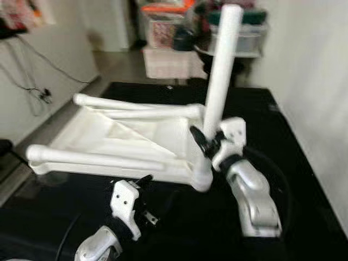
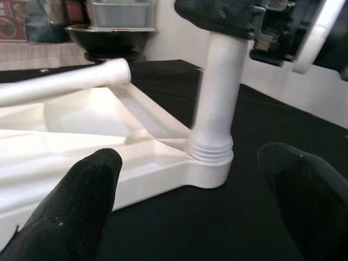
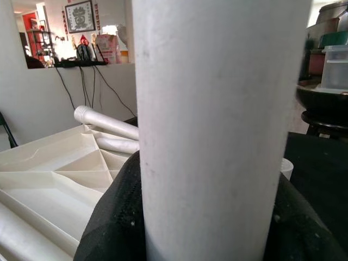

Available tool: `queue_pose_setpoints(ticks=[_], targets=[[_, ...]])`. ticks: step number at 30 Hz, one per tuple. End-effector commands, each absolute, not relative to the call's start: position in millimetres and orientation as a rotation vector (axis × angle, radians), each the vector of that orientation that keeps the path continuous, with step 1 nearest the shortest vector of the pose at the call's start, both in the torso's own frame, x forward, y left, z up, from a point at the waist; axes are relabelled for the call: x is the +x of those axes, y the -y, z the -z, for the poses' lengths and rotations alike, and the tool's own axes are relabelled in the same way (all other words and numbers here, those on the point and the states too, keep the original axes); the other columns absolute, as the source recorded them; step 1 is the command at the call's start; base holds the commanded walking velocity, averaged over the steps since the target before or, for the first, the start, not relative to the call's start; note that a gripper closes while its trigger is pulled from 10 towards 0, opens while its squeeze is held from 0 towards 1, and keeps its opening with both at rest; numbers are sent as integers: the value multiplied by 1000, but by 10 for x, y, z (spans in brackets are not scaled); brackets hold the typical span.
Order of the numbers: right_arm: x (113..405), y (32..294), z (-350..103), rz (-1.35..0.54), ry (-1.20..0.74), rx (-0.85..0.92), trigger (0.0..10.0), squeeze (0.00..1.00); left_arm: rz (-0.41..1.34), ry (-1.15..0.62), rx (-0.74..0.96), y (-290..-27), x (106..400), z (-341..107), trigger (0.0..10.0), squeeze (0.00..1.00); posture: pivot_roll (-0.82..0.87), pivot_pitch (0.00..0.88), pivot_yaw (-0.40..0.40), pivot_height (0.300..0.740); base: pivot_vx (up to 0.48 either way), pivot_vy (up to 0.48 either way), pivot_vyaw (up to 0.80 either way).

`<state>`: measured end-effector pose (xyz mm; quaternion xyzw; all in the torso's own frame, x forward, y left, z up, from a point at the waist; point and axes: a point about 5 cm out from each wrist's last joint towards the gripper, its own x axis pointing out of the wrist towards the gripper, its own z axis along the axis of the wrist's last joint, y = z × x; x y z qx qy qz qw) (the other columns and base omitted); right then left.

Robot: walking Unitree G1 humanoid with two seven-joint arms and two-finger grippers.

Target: Building children table

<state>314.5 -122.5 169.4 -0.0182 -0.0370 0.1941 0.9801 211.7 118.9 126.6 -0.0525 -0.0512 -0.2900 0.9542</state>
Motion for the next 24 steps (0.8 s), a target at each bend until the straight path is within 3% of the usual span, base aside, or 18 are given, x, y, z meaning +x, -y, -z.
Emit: queue_pose_setpoints(ticks=[1,3,4,7,8,9,12,18,19,20,24], targets=[[3131,1362,-1223,-355,-152,-83,0,0,609,80,-105,-1188,2125,-1236,10000,0,31,58,-10,740,0,0,0],[3183,1307,-1251,-382,-138,-89,0,0,604,82,-94,-1184,2124,-1237,10000,0,29,53,-4,740,0,0,0],[3203,1271,-1273,-407,-144,-108,9137,0,588,86,-93,-1195,2125,-1238,10000,0,38,51,-7,740,0,0,0],[3213,1246,-1288,-422,-149,-121,9137,0,577,89,-93,-1203,2127,-1238,10000,0,38,51,-7,740,0,0,0],[3221,1179,-1324,-508,-153,-130,10000,867,570,91,-92,-1206,2131,-1237,10000,0,39,48,-10,740,0,0,0],[3237,1129,-1391,-533,-146,-122,10000,1000,570,91,-93,-1206,2135,-1236,10000,0,38,47,-11,740,0,0,0],[3280,1051,-1539,-618,-116,-81,10000,1000,578,88,-95,-1200,2140,-1232,10000,0,34,41,-12,740,0,0,0],[3342,1029,-1824,-991,-22,-121,10000,1000,587,85,-100,-1183,2150,-1221,10000,0,42,28,-17,740,0,0,0],[3335,1046,-1848,-1066,-19,-147,10000,953,587,85,-100,-1179,2152,-1220,10000,0,42,28,-17,740,0,0,0],[3347,1072,-1878,-1135,-24,-153,10000,0,587,86,-100,-1175,2155,-1218,10000,0,47,26,-21,740,0,0,0],[3413,1109,-1936,-1203,-29,-156,10000,0,585,87,-100,-1168,2157,-1215,10000,0,50,22,-23,740,0,0,0]])
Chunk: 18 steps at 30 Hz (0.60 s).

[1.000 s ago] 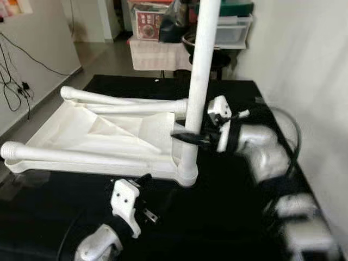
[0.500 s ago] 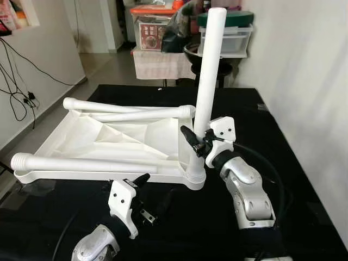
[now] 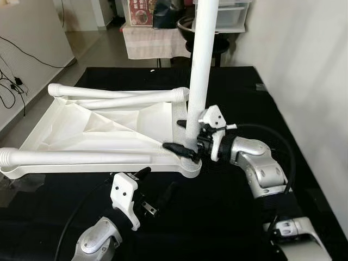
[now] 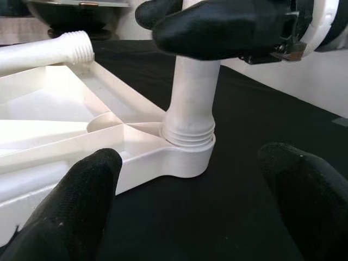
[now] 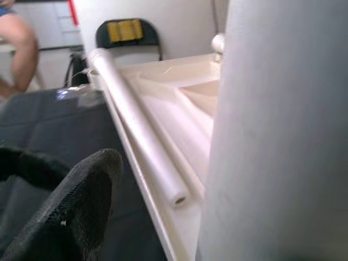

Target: Building children table

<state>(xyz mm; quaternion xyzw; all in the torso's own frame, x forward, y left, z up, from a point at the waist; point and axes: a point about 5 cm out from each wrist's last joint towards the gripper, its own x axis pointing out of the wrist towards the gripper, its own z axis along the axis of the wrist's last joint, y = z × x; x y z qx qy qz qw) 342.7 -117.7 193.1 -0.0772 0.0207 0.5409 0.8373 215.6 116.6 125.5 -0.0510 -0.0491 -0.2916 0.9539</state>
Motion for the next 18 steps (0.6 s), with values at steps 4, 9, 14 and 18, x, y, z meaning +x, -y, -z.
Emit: queue_pose_setpoints(ticks=[4,9,14,18], targets=[[3516,1072,-2014,-1261,-34,-174,6706,0,582,88,-99,-1156,2150,-1212,10000,0,69,19,-31,740,0,0,0],[3521,1092,-2105,-1374,-25,-114,0,0,576,92,-99,-1141,2143,-1217,10000,0,77,24,-38,740,0,0,0],[3469,1203,-2034,-1404,-52,-102,0,0,574,96,-102,-1136,2139,-1225,10000,0,68,32,-37,740,0,0,0],[3350,1466,-1847,-1330,-104,-98,0,0,575,100,-107,-1138,2134,-1238,10000,0,46,42,-29,740,0,0,0]])
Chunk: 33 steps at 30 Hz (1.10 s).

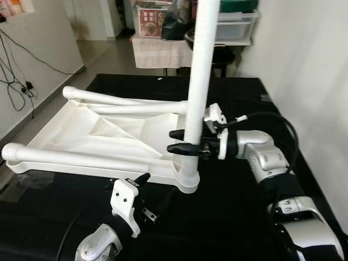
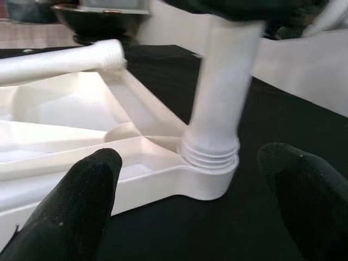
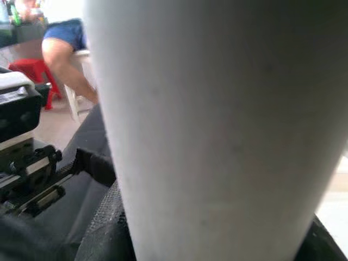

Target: Building children table

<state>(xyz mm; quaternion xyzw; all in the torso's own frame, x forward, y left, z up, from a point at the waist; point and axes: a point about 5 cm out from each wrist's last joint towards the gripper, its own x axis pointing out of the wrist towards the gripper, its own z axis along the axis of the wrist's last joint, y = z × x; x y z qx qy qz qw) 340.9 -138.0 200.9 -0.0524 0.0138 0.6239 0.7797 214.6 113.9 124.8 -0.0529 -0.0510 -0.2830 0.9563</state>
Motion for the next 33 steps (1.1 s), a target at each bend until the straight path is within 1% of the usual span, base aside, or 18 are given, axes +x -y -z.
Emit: queue_pose_setpoints(ticks=[1,3,4,5,6,7,8,12,16,19,20,21,23,24,27,30,32,33], targets=[[3306,1518,-1770,-1262,-128,-88,0,0,576,100,-109,-1141,2131,-1242,10000,0,38,46,-28,740,0,0,0],[3283,1545,-1721,-1220,-143,-81,0,0,577,101,-109,-1144,2129,-1244,10000,0,38,46,-28,740,0,0,0],[3301,1538,-1602,-1031,-164,-102,0,0,578,101,-110,-1151,2126,-1248,10000,0,32,52,-28,740,0,0,0],[3427,1608,-1518,-614,-150,-144,0,0,579,101,-110,-1160,2122,-1252,10000,0,26,55,-25,740,0,0,0],[3255,1619,-1302,-426,-200,-114,0,0,580,101,-110,-1170,2118,-1256,10000,0,3,58,-20,740,0,0,0],[3101,1647,-1169,-314,-242,-89,0,0,580,101,-110,-1175,2115,-1258,10000,0,3,58,-20,740,0,0,0],[2948,1626,-1087,-270,-256,-89,0,0,582,100,-110,-1183,2123,-1261,10000,0,11,63,-16,740,0,0,0],[2812,1555,-1010,-286,-280,-88,0,0,583,99,-109,-1196,2130,-1257,10000,0,1,63,-12,740,0,0,0],[2927,1634,-1089,-277,-269,-109,0,0,588,97,-111,-1188,2146,-1250,10000,0,3,52,-20,740,0,0,0],[2986,1581,-1211,-309,-241,-133,0,0,582,99,-111,-1188,2150,-1251,10000,0,5,50,-25,740,0,0,0],[3011,1526,-1252,-335,-237,-149,7176,0,577,102,-110,-1188,2155,-1252,10000,0,7,48,-29,740,0,0,0],[3017,1433,-1304,-382,-229,-144,10000,780,573,104,-109,-1186,2161,-1252,10000,0,9,46,-30,740,0,0,0],[3016,1335,-1358,-432,-221,-134,10000,780,571,106,-109,-1183,2168,-1252,10000,0,9,45,-31,740,0,0,0],[3028,1299,-1390,-468,-216,-125,10000,1000,572,106,-110,-1182,2170,-1251,10000,0,7,41,-31,740,0,0,0],[3100,1233,-1494,-568,-178,-91,10000,1000,574,105,-112,-1176,2174,-1249,10000,0,10,39,-31,740,0,0,0],[3156,1110,-1765,-907,-54,-89,10000,1000,579,105,-115,-1162,2179,-1248,10000,0,14,37,-31,740,0,0,0],[3156,1110,-1765,-907,-54,-89,10000,1000,579,105,-115,-1162,2179,-1248,10000,0,14,37,-31,740,0,0,0],[3158,1135,-1852,-1037,-36,-89,10000,0,580,106,-116,-1153,2179,-1248,10000,0,20,37,-35,740,0,0,0]])
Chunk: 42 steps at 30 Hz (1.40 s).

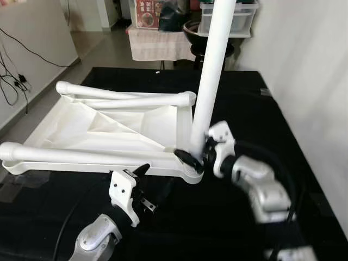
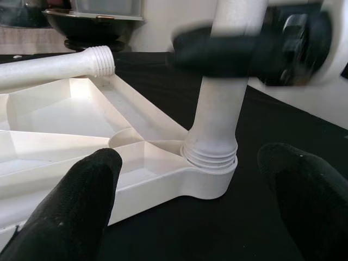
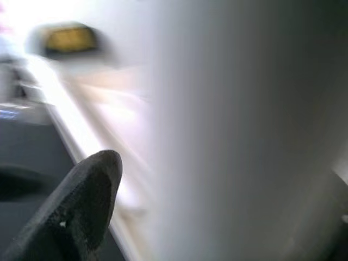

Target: Building children table

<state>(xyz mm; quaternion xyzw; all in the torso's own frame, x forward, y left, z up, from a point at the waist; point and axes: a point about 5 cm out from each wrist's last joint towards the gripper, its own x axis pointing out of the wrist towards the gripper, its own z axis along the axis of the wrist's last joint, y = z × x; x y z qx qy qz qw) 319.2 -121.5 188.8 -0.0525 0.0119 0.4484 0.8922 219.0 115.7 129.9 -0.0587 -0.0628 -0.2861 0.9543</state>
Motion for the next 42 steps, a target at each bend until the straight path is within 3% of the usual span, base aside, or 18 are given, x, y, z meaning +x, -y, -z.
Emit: queue_pose_setpoints(ticks=[1,8,9,11,12,21,29,31,33,35,42], targets=[[3172,1174,-1880,-1122,-46,-100,10000,0,579,107,-118,-1147,2178,-1249,10000,0,23,39,-36,740,0,0,0],[3190,1329,-1993,-1364,-90,-184,10000,0,577,110,-122,-1121,2156,-1255,10000,0,40,45,-47,740,0,0,0],[3212,1347,-2038,-1387,-91,-172,4902,0,574,111,-125,-1118,2152,-1256,10000,0,43,48,-53,740,0,0,0],[3226,1361,-2068,-1404,-91,-164,4902,0,572,111,-127,-1115,2150,-1257,10000,0,43,48,-53,740,0,0,0],[3249,1380,-2101,-1426,-91,-160,0,0,571,112,-128,-1113,2148,-1258,10000,0,44,50,-55,740,0,0,0],[3311,1461,-2098,-1462,-102,-159,0,0,568,113,-131,-1104,2139,-1260,10000,0,43,50,-53,740,0,0,0],[3159,1553,-1821,-1318,-187,-106,0,0,569,111,-134,-1114,2126,-1259,10000,0,24,56,-53,740,0,0,0],[3197,1558,-1421,-777,-351,-76,0,0,569,109,-133,-1138,2120,-1257,10000,0,16,56,-46,740,0,0,0],[2954,1612,-1141,-375,-401,-40,0,0,578,105,-131,-1147,2126,-1257,10000,0,10,59,-41,740,0,0,0],[2819,1590,-1106,-291,-371,-8,0,0,581,101,-129,-1168,2133,-1245,10000,0,-7,47,-23,740,0,0,0],[2925,1572,-1170,-304,-343,-13,0,0,586,97,-128,-1177,2154,-1237,10000,0,-7,40,-21,740,0,0,0]])
